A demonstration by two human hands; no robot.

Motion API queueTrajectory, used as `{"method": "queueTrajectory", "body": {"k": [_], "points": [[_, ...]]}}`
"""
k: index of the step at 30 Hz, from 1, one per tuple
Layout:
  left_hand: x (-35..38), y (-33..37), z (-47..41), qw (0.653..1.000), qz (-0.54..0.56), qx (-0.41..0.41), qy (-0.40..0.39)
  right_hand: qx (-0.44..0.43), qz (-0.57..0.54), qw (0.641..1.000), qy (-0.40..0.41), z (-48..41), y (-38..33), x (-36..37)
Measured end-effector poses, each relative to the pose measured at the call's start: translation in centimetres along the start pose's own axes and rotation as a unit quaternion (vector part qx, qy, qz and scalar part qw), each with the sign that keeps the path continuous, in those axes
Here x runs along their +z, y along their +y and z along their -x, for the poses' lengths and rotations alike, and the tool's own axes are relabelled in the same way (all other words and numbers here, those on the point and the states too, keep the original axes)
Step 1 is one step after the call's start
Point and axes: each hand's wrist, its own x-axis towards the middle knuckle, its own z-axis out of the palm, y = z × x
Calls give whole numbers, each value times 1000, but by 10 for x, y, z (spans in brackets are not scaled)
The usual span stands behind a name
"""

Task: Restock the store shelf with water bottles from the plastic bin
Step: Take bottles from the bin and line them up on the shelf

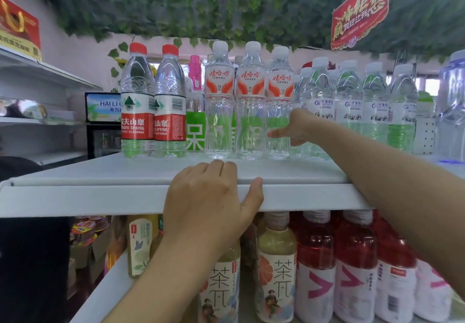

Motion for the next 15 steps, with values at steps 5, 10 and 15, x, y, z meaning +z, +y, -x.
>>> {"method": "queueTrajectory", "body": {"k": [5, 10, 15], "points": [[0, -1, 0, 1000, -2, 5, 3, 2, -25, 999, -21, -5, 6, -7], [0, -1, 0, 1000, -9, -1, -8, 4, -22, 999, -27, -6, 9, -10], [-1, 0, 0, 1000, -10, 2, -23, -3, 5, 1000, 0, 4, 9, -5]]}}
